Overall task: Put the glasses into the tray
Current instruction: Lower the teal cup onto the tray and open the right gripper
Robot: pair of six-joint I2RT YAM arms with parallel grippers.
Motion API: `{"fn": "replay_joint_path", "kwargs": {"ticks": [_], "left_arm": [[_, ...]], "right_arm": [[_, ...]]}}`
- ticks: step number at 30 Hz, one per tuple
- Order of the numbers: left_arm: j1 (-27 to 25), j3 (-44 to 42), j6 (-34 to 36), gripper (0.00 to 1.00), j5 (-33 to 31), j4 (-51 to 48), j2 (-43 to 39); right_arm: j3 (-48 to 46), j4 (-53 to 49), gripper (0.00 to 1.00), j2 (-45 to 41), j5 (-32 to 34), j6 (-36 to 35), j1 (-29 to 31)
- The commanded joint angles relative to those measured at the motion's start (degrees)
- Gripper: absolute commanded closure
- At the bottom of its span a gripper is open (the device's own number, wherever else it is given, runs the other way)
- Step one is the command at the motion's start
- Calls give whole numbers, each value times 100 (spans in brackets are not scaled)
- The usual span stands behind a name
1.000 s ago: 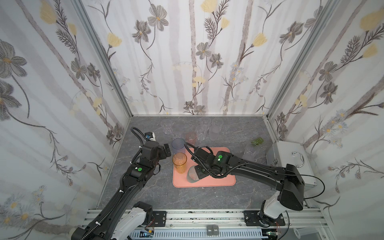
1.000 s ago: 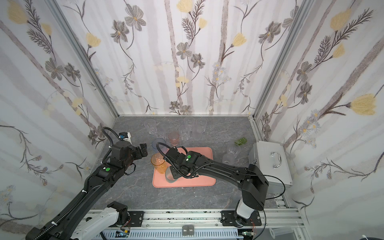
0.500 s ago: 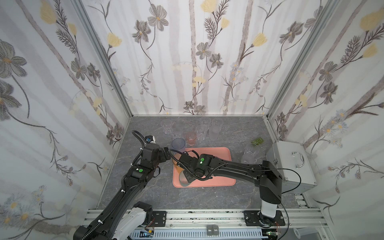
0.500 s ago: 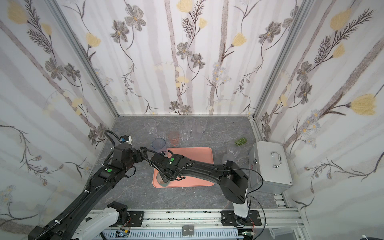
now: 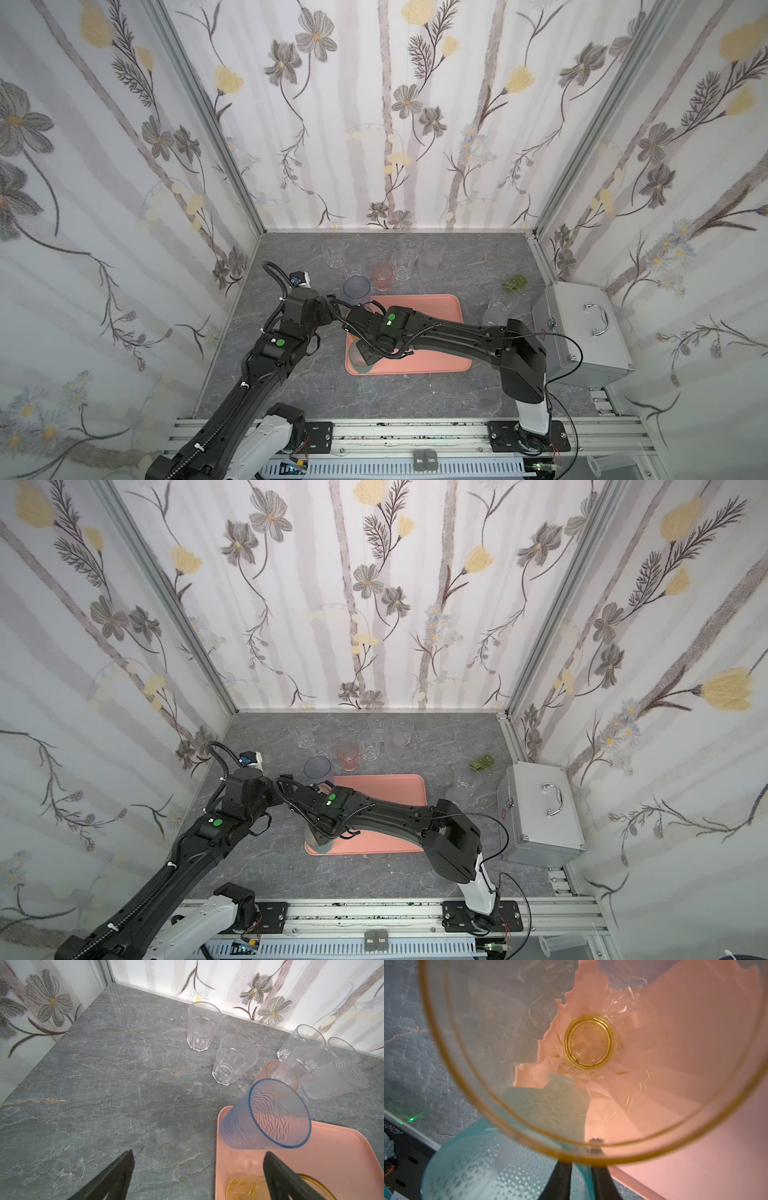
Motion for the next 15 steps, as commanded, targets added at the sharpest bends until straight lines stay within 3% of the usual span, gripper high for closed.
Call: {"fn": "replay_joint_path", "kwargs": {"ticks": [1, 15], "left_arm": [[12, -7, -73, 0, -7, 67, -7], [13, -8, -99, 0, -18, 89, -17]], "right_arm": [[30, 221, 75, -59, -387, 2, -28], [-27, 547, 69, -327, -913, 117, -224]]}}
